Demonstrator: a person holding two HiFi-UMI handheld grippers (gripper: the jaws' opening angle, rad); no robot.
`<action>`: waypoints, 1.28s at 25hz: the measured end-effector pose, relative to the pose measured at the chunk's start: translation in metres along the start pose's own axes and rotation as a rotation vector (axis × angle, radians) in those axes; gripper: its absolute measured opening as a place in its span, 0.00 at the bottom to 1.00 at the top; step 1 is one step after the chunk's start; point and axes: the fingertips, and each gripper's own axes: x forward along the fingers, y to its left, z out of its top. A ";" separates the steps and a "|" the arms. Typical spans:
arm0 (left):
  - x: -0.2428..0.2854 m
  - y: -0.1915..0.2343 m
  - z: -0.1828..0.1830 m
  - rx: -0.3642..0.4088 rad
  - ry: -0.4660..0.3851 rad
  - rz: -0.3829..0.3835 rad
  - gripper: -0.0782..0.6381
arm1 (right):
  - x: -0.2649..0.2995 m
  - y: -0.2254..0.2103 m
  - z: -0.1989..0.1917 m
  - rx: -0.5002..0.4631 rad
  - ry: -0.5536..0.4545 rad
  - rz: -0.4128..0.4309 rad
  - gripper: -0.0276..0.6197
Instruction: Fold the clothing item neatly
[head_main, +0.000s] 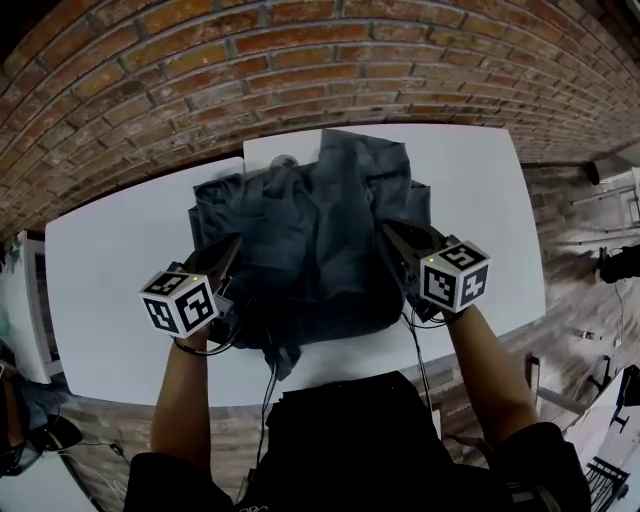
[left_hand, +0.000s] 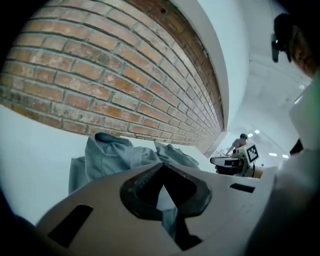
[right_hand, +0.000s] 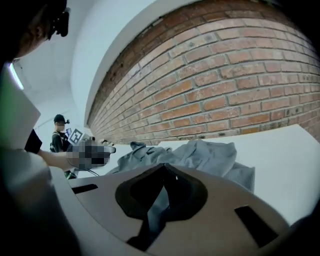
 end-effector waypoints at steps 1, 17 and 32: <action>-0.010 -0.005 -0.009 -0.029 -0.026 -0.003 0.11 | -0.012 0.005 -0.007 0.024 -0.026 -0.005 0.05; -0.121 -0.088 -0.059 -0.031 -0.242 0.215 0.10 | -0.107 0.028 -0.018 0.068 -0.326 0.010 0.04; -0.230 -0.131 -0.138 0.034 -0.284 0.145 0.11 | -0.187 0.149 -0.071 0.011 -0.368 -0.002 0.04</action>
